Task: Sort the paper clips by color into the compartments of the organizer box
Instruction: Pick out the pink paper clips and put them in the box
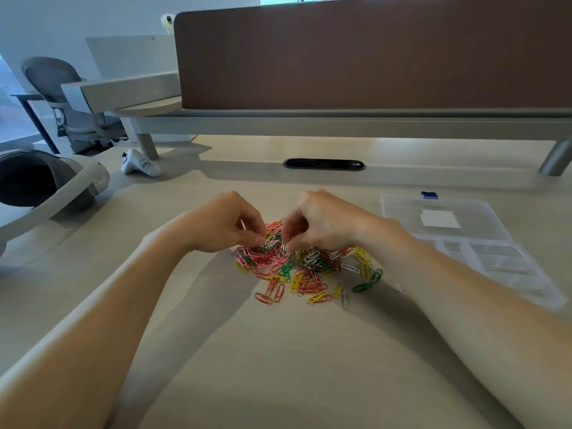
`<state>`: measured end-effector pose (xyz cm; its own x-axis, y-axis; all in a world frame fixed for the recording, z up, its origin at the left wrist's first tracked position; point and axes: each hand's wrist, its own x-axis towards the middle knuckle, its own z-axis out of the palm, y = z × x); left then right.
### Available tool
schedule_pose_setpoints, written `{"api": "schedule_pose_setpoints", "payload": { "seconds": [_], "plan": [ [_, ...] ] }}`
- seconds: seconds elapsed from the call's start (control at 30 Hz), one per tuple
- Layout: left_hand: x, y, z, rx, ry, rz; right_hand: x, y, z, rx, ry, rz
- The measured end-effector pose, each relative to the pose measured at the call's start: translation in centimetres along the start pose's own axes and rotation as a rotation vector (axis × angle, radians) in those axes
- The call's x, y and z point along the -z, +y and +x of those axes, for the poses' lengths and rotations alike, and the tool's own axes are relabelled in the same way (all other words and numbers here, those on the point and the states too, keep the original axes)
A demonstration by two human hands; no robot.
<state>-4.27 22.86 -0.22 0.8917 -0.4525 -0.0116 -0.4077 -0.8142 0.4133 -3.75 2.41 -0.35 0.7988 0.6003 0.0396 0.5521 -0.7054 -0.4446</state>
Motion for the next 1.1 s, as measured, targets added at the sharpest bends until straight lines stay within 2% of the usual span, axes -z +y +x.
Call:
{"api": "schedule_pose_setpoints", "payload": {
  "seconds": [0.27,0.47,0.7,0.9,1.1],
  "plan": [
    [-0.5,-1.0,-1.0,0.089,0.048,0.070,-1.6,-0.4,0.5,0.008,-0.087,-0.116],
    [-0.6,-0.5,-1.2,0.044,-0.015,0.030,-1.2,-0.1,0.2,-0.005,-0.077,-0.136],
    [-1.2,-0.2,-1.0,-0.010,-0.044,0.125,-1.3,-0.2,0.2,0.007,-0.069,-0.135],
    [-1.0,-0.4,-1.0,0.043,0.104,0.096,-1.4,-0.5,0.2,0.019,-0.067,-0.102],
    [-1.2,-0.4,-0.9,0.037,0.122,0.133,-1.5,-0.6,0.1,0.024,-0.062,-0.125]
  ]
}}
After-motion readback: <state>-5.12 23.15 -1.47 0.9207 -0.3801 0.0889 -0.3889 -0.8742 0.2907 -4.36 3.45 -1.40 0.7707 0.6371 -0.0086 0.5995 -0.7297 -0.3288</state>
